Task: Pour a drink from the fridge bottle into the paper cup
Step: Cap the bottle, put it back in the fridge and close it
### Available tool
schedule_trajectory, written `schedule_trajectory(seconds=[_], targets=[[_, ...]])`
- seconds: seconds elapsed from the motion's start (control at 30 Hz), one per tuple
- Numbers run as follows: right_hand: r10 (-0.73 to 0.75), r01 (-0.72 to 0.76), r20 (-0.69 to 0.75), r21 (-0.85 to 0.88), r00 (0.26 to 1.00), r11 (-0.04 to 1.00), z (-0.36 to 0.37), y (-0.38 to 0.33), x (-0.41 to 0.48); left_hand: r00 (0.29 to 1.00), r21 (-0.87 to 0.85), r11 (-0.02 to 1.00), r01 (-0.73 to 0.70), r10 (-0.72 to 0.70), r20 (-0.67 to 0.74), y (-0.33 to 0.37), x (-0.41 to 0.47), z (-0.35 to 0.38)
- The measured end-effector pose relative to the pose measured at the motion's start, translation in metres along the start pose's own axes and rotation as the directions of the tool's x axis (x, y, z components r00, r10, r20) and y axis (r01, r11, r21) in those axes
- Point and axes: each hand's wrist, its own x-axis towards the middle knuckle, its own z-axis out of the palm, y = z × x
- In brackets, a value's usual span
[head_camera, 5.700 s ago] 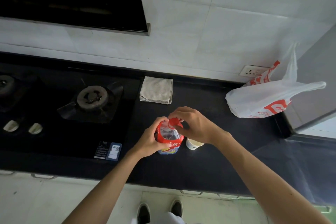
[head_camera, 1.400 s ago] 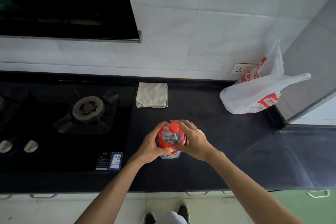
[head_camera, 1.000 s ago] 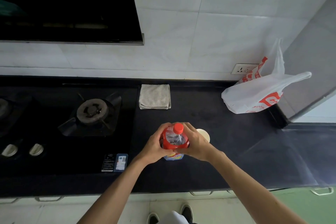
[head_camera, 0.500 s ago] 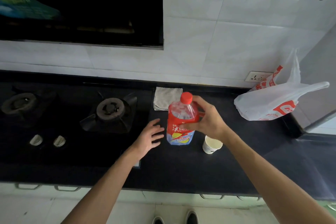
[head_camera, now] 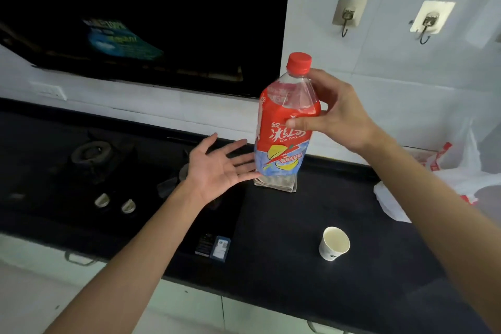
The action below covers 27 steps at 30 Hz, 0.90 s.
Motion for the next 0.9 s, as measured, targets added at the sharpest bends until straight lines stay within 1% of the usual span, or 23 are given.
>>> schedule_trajectory(seconds=[0.2, 0.47, 0.57, 0.7, 0.9], targets=[[-0.046, 0.043, 0.066, 0.045, 0.997, 0.998, 0.001, -0.019, 0.002, 0.993, -0.011, 0.995, -0.102, 0.101, -0.064, 0.000, -0.041, 0.018], [-0.118, 0.094, 0.178, 0.139, 0.977, 0.986, 0.013, -0.058, -0.018, 0.959, -0.020, 0.968, -0.249, 0.244, -0.146, -0.032, -0.107, 0.030], [-0.146, 0.101, 0.254, 0.183, 0.956, 0.978, 0.028, -0.076, -0.024, 0.931, -0.020, 0.947, -0.321, 0.312, -0.192, -0.044, -0.145, 0.031], [-0.190, 0.113, 0.349, 0.228, 0.918, 0.967, 0.056, -0.100, -0.031, 0.894, 0.046, 0.928, -0.370, 0.369, -0.255, -0.049, -0.198, 0.025], [-0.270, 0.115, 0.464, 0.335, 0.843, 0.935, 0.123, -0.155, -0.044, 0.787, 0.086, 0.864, -0.497, 0.490, -0.374, -0.054, -0.291, 0.008]])
